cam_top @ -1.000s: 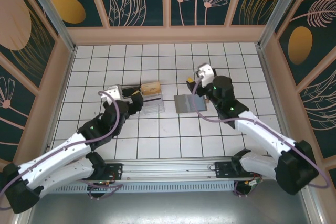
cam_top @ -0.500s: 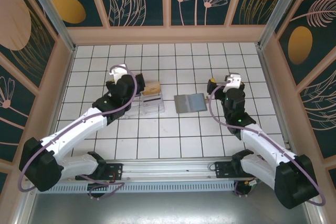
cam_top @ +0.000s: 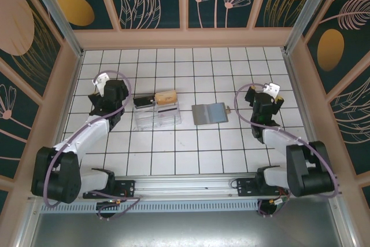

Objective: Take the credit cards out of the card holder

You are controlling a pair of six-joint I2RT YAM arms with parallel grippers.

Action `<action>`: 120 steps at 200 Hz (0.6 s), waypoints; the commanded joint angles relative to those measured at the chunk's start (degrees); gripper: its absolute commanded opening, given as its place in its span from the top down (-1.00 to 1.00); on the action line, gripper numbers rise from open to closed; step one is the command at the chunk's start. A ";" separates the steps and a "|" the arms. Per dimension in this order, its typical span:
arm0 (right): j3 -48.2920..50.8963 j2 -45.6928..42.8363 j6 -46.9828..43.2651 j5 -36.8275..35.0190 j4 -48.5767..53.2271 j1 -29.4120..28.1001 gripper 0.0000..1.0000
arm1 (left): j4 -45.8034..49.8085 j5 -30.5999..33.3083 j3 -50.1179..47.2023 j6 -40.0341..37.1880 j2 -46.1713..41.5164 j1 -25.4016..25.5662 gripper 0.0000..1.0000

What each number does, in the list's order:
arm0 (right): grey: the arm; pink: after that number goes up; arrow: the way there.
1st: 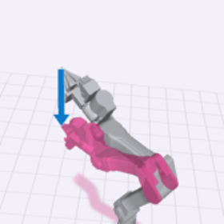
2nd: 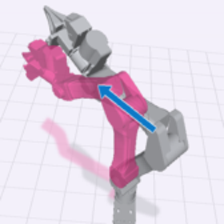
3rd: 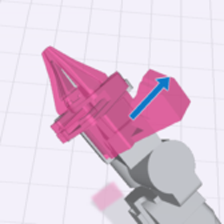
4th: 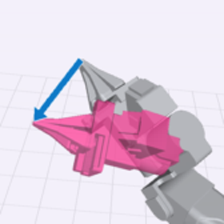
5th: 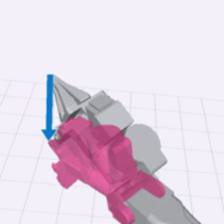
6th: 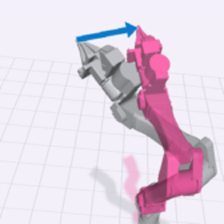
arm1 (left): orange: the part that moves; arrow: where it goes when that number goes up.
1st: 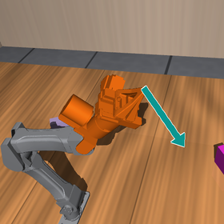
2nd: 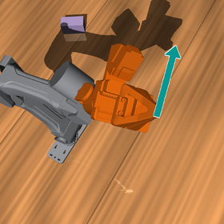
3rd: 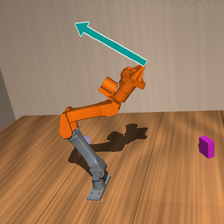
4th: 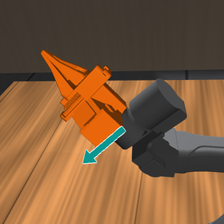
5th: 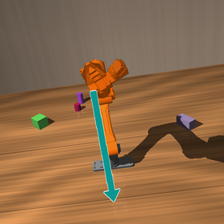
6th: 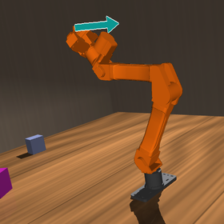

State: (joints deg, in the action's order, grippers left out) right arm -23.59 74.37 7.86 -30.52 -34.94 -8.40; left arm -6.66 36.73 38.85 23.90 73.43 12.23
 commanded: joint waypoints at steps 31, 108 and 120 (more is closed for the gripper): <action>-2.86 12.52 -1.21 -1.46 -8.99 4.82 -0.98 | -17.69 4.68 -4.66 -5.02 10.24 -8.54 -0.97; 6.08 9.88 -0.99 12.96 -25.43 9.15 -0.98 | -38.58 -7.27 -9.32 -11.48 15.64 -11.17 -0.97; 7.55 9.73 -1.40 12.31 -28.04 8.70 -0.98 | -39.66 -7.96 -10.22 -11.68 15.08 -11.17 -0.98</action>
State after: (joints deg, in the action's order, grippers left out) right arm -19.03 85.60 7.35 -21.71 -52.25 0.75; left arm -39.13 32.91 29.23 15.29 88.25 1.39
